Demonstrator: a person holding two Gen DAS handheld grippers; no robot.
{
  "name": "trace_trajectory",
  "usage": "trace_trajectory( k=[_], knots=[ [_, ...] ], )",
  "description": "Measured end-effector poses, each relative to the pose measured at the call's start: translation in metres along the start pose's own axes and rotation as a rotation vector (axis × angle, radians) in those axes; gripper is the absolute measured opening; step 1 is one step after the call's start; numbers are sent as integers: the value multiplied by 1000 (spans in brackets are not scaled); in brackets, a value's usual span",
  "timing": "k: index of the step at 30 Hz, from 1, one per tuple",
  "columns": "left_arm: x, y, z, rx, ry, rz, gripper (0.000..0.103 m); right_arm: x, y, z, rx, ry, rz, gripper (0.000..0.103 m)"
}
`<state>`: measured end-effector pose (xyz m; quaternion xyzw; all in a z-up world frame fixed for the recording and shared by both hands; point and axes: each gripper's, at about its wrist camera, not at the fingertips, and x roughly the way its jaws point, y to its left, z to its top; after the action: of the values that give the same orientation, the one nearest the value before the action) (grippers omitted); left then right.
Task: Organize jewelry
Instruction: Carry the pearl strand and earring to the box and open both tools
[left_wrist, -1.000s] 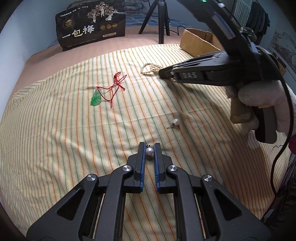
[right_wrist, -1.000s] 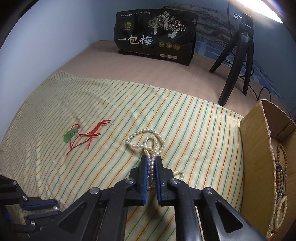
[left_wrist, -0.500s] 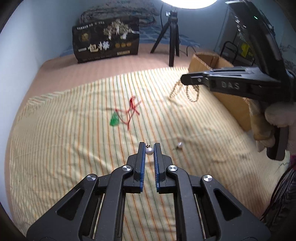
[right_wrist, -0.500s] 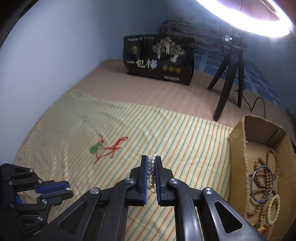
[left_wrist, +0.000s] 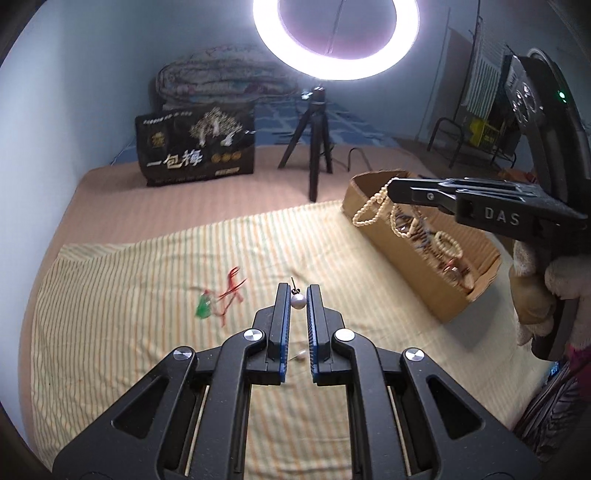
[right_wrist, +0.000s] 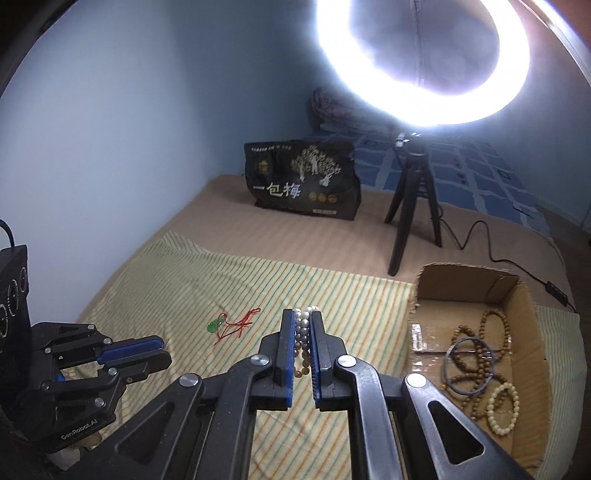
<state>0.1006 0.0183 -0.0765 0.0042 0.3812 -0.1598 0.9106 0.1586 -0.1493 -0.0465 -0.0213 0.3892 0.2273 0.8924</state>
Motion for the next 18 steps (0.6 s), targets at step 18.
trace_trajectory(
  k=[18],
  knots=[
    [36, -104, 35, 82, -5, -109, 7, -67, -99, -32, 101, -17, -118, 5]
  ],
)
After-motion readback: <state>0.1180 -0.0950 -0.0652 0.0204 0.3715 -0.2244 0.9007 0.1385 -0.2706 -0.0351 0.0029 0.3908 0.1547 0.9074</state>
